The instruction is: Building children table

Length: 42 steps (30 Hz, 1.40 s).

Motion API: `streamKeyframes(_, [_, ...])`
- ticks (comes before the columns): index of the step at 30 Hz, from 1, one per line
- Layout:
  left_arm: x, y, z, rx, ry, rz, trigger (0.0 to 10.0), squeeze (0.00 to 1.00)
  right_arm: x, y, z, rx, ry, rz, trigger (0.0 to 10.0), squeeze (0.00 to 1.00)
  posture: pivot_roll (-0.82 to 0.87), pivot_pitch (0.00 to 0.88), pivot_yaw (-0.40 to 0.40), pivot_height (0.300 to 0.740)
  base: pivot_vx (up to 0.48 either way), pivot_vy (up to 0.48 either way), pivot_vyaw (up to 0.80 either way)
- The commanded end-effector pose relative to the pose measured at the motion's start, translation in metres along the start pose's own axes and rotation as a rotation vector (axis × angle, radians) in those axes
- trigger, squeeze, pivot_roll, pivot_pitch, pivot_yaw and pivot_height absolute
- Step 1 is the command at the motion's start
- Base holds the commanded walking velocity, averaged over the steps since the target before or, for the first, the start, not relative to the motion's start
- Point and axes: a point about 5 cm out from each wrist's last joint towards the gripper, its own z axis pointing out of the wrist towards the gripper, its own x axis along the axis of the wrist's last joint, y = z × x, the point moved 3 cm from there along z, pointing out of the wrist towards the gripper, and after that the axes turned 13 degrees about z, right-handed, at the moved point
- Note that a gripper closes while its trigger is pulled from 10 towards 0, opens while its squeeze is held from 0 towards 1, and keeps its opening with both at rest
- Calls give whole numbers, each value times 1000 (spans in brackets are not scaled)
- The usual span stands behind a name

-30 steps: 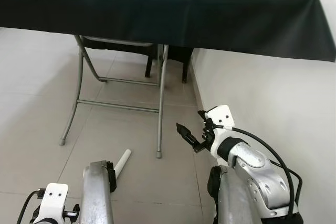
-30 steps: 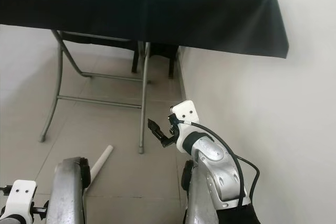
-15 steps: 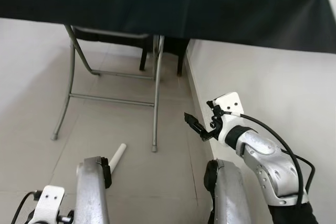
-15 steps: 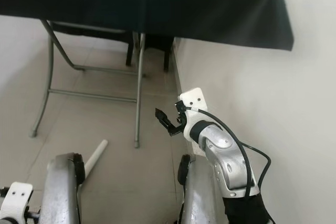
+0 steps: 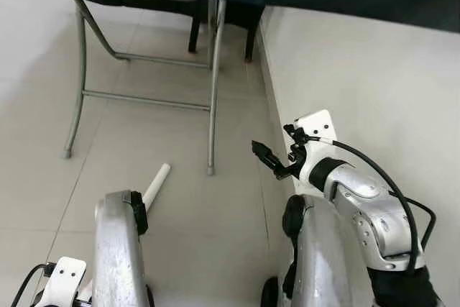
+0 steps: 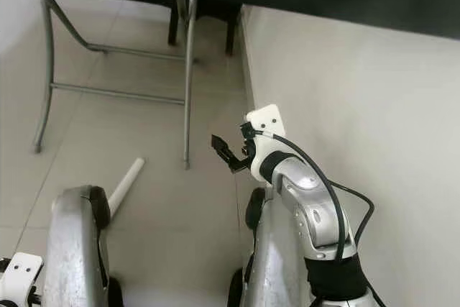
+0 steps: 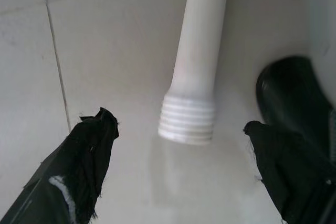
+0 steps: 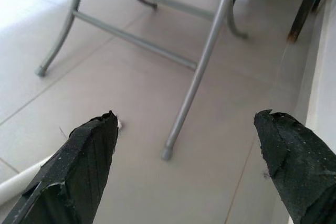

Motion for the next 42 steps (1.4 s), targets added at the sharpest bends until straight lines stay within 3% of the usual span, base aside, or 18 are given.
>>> streamKeyframes(1, [-6, 3, -1, -24, -22, 25, 10000, 0, -2, 4, -5, -20, -9, 27, 10000, 0, -61, 324, -91, 300, 0, 0, 0])
streamKeyframes(12, [-10, -10, 13, -35, -24, 46, 10000, 0, 1, 9, -17, -66, -27, 62, 10000, 0, -106, 407, -113, 300, 0, 0, 0])
streamKeyframes(22, [-13, -3, 22, -59, -43, 61, 10000, 0, 4, 13, -29, -85, -55, 53, 10000, 0, -164, 436, -124, 300, 0, 0, 0])
streamKeyframes(25, [-15, 0, 24, -63, -44, 62, 10000, 0, 13, 14, -32, -83, -25, 65, 10000, 0, -172, 443, -130, 300, 0, 0, 0])
streamKeyframes(27, [-17, 5, 27, -67, -50, 62, 10000, 0, 31, 8, -31, -52, 58, 104, 10000, 0, -182, 441, -140, 300, 0, 0, 0])
streamKeyframes(29, [-17, 5, 27, -67, -50, 62, 10000, 0, 31, 8, -31, -52, 58, 104, 10000, 0, -182, 441, -140, 300, 0, 0, 0])
streamKeyframes(33, [-17, 8, 33, -73, -59, 67, 10000, 0, 76, -7, -28, 7, 238, 174, 10000, 0, -205, 443, -149, 300, 0, 0, 0])
streamKeyframes(35, [-16, 8, 35, -72, -62, 71, 10000, 0, 89, -11, -28, 22, 269, 176, 10000, 0, -214, 443, -153, 300, 0, 0, 0])
streamKeyframes(42, [-14, 11, 40, -74, -66, 78, 10000, 0, 89, -10, -30, 15, 245, 167, 10000, 0, -233, 445, -159, 300, 0, 0, 0])
